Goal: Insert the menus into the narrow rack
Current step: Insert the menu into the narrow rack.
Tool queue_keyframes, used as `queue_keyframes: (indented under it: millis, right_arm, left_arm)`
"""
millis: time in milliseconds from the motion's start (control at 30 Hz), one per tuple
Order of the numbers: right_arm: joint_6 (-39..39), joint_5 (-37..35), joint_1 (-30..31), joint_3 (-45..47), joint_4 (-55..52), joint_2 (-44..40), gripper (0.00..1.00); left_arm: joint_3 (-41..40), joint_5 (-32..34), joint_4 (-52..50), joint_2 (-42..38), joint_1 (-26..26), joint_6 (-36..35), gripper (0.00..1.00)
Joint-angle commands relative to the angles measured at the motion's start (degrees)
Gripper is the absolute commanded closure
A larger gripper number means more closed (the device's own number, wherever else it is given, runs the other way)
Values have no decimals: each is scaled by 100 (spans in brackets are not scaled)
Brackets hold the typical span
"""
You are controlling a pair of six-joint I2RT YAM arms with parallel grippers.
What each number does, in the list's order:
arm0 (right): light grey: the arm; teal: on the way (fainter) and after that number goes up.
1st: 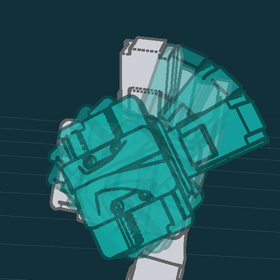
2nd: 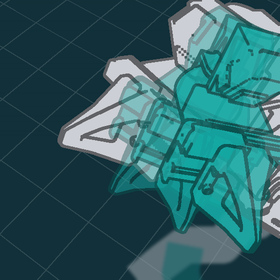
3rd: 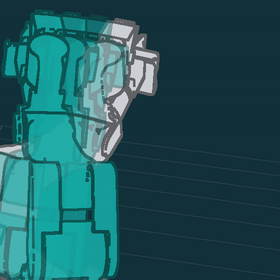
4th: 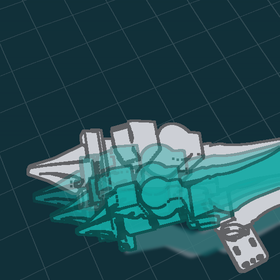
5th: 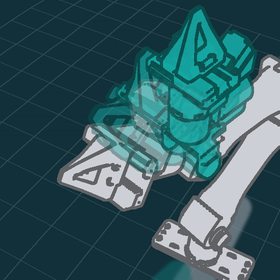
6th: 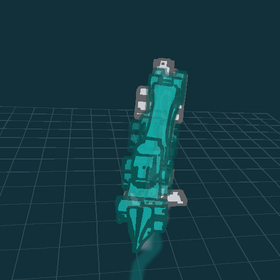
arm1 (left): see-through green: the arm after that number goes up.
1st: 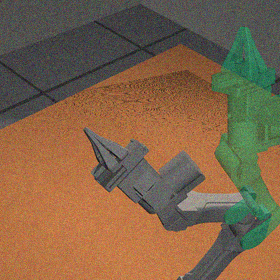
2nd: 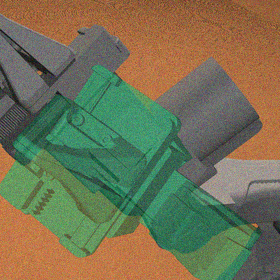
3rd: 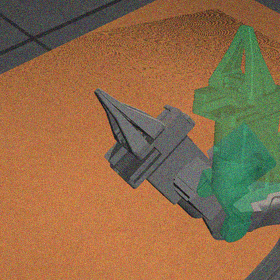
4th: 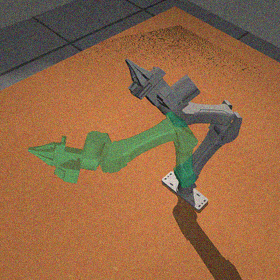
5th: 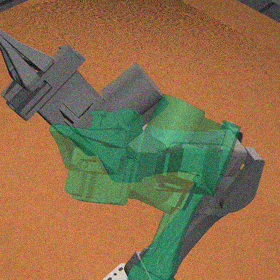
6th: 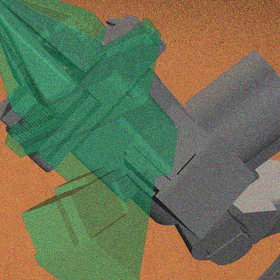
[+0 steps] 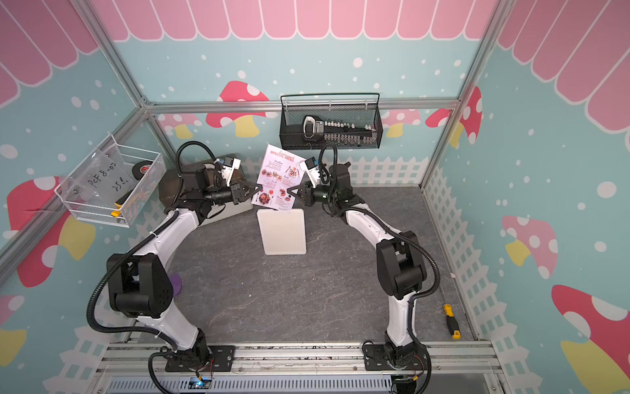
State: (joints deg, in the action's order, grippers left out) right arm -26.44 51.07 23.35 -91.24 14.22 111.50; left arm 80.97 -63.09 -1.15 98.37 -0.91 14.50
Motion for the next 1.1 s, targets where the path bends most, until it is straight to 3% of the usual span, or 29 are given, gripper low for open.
queue_keyframes:
  millis: [0,833,1067]
  right_arm:
    - [194,103,38,142,-86,-177,90]
    - [516,-9,11,580,-332,-524,92]
    - [591,0,2,613,-393,-524,94]
  left_arm:
    - [-64,39,-79,-178,-28,-211,100]
    - [-108,200,-447,-84,-168,-547,99]
    - [-125,218,-494,-107,-170,-611,92]
